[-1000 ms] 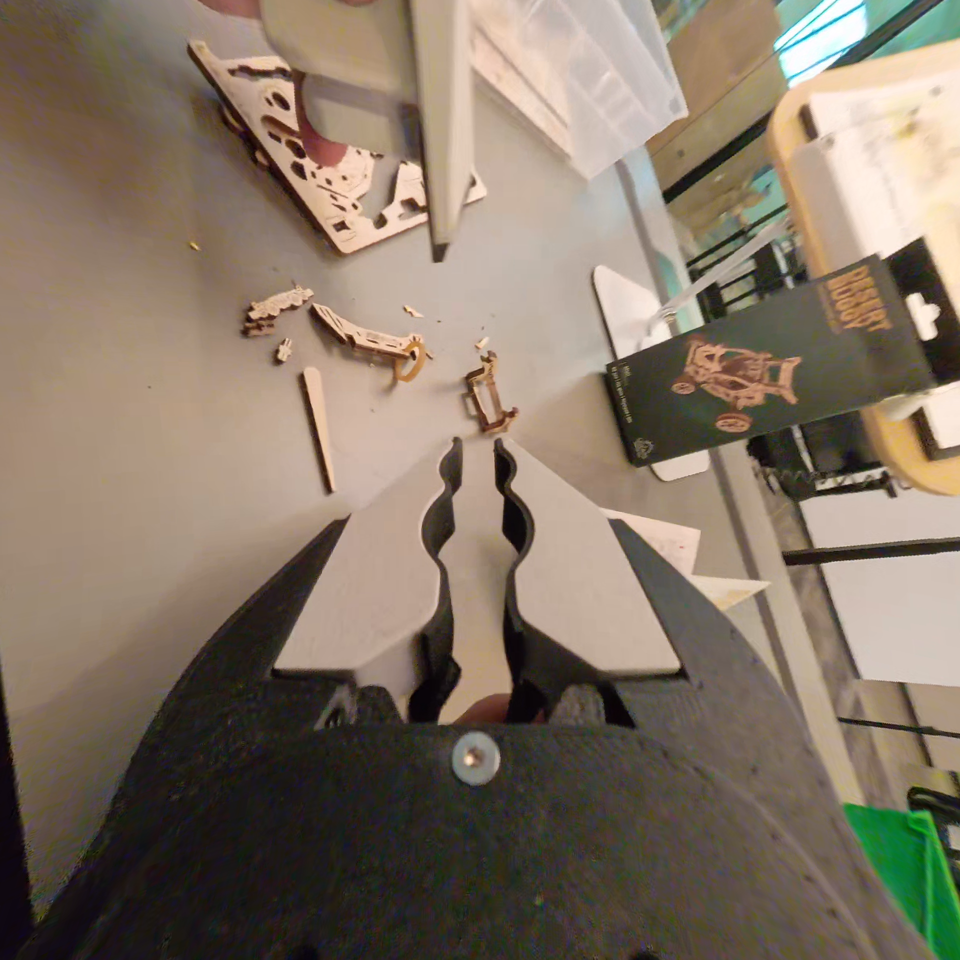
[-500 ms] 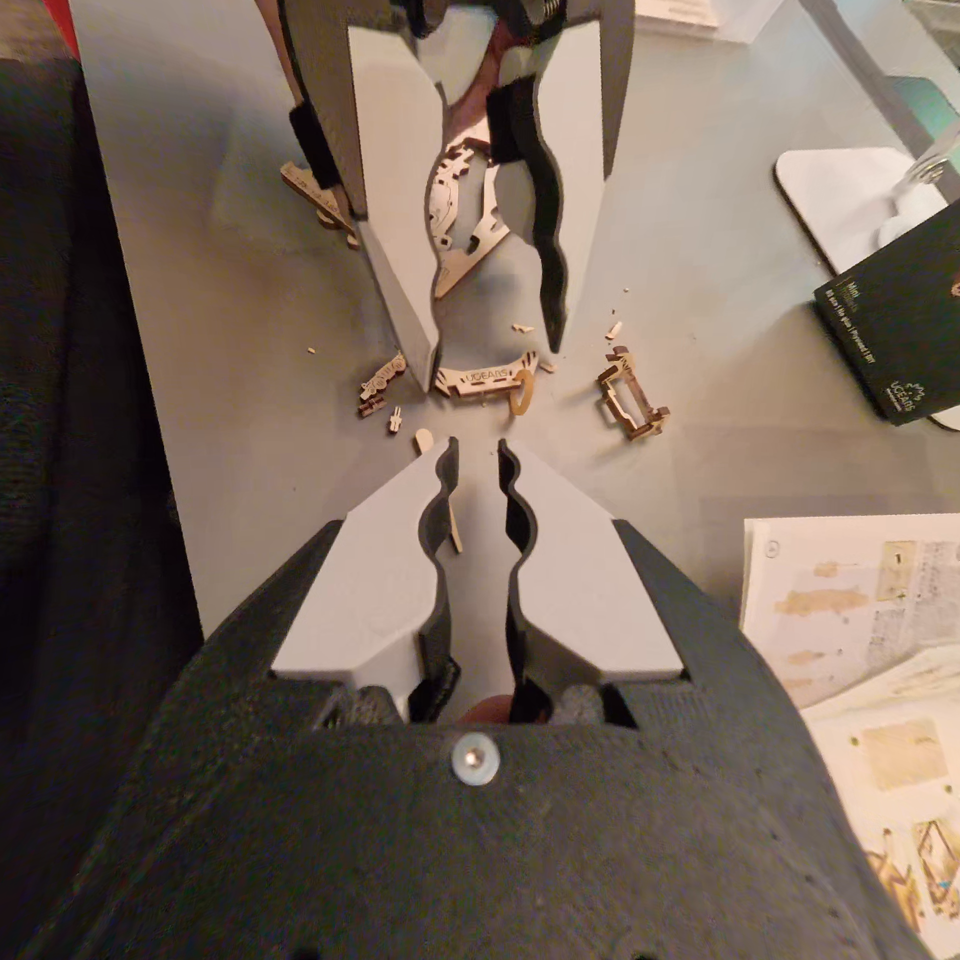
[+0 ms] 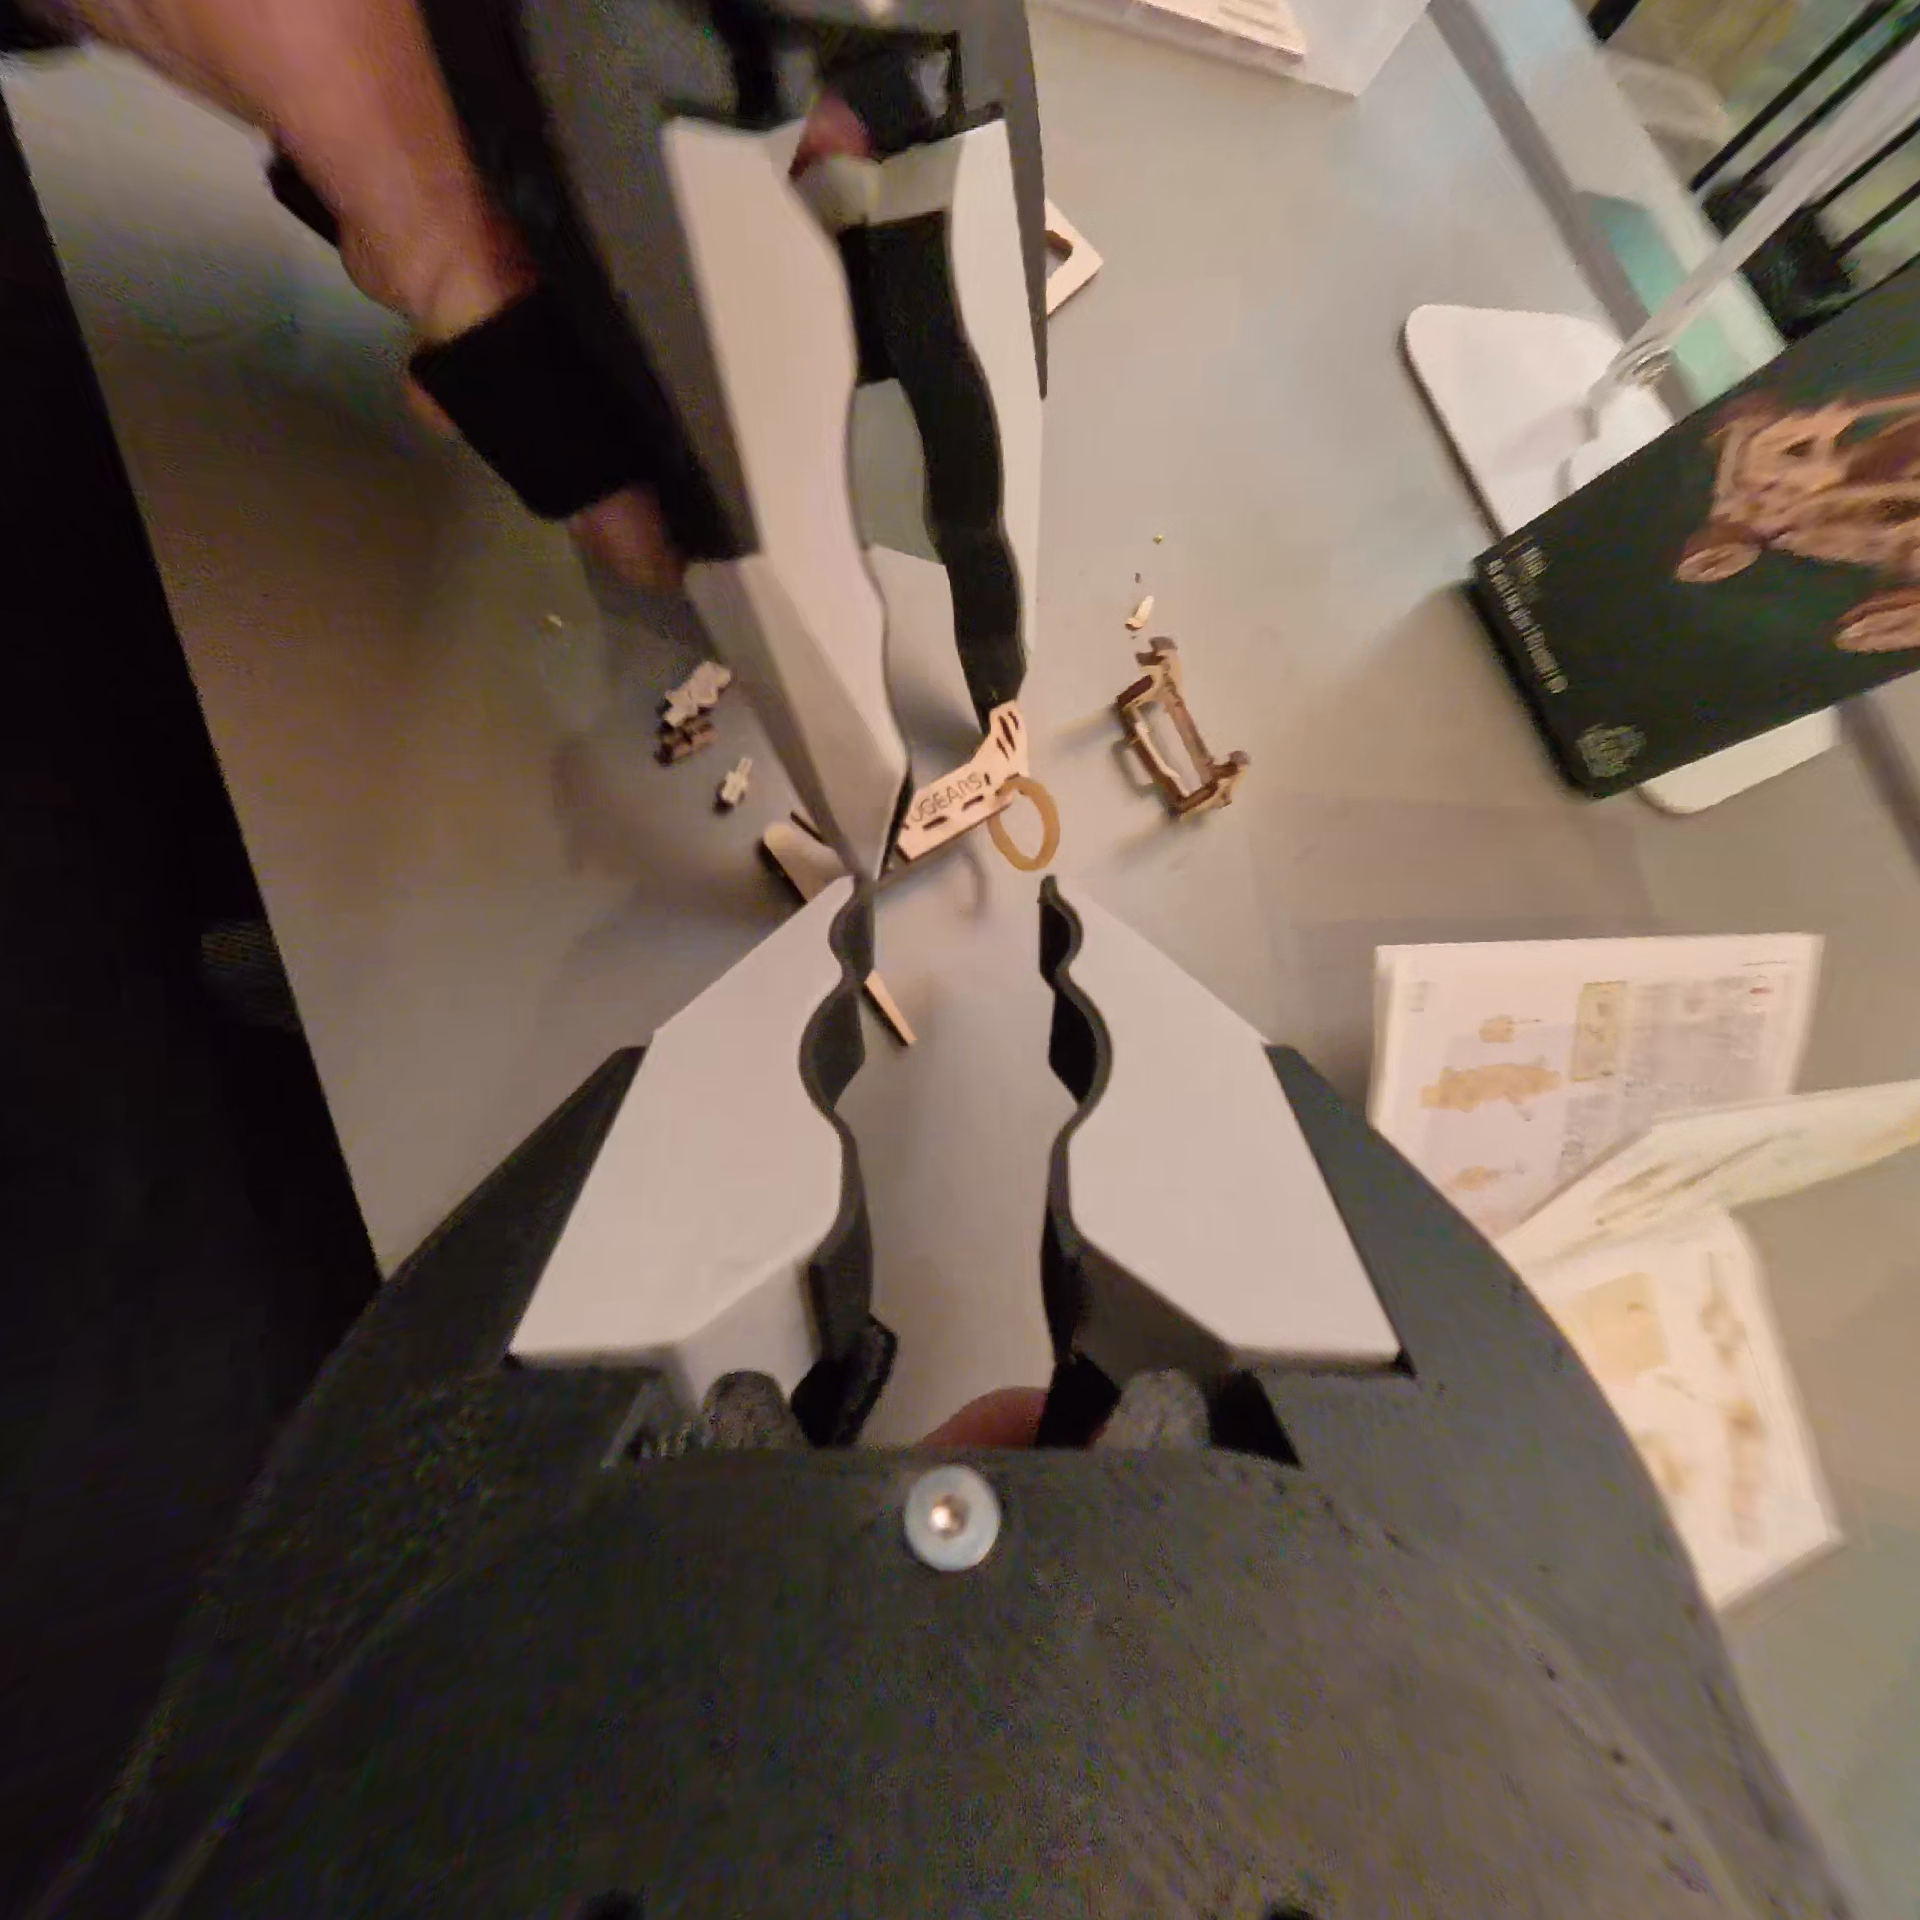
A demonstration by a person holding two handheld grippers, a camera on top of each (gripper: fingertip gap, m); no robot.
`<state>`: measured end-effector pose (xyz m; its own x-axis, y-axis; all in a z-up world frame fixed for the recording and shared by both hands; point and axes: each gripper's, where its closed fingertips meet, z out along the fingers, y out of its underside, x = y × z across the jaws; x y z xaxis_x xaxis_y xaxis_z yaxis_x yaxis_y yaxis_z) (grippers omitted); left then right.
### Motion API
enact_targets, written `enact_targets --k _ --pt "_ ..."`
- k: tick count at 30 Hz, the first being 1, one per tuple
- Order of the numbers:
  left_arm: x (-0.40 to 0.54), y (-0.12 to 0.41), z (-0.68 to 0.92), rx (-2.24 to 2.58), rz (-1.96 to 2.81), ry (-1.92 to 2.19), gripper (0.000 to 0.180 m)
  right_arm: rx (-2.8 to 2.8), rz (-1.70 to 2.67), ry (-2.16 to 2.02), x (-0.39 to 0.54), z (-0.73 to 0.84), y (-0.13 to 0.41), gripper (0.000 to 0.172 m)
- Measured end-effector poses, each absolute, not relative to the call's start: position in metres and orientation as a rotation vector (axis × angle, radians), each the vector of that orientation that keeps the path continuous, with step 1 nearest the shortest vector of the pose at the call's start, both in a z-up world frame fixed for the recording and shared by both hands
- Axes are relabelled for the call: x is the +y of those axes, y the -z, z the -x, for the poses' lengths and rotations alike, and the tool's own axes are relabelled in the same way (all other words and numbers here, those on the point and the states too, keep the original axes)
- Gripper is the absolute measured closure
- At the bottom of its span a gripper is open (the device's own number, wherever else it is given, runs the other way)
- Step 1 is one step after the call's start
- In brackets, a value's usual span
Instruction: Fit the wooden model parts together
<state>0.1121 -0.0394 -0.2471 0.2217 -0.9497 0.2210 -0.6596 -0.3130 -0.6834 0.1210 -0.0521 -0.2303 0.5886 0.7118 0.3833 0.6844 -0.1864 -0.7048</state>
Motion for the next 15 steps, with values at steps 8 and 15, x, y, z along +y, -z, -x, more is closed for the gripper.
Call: enact_targets --k 8,15 --pt "-0.038 0.224 -0.121 1.246 2.174 1.117 0.141 -1.370 1.554 0.374 -0.054 -0.115 0.222 0.144" --pt "-0.048 0.228 -0.116 1.318 2.232 1.241 0.150 -1.369 1.517 0.345 -0.057 -0.116 0.223 0.160"
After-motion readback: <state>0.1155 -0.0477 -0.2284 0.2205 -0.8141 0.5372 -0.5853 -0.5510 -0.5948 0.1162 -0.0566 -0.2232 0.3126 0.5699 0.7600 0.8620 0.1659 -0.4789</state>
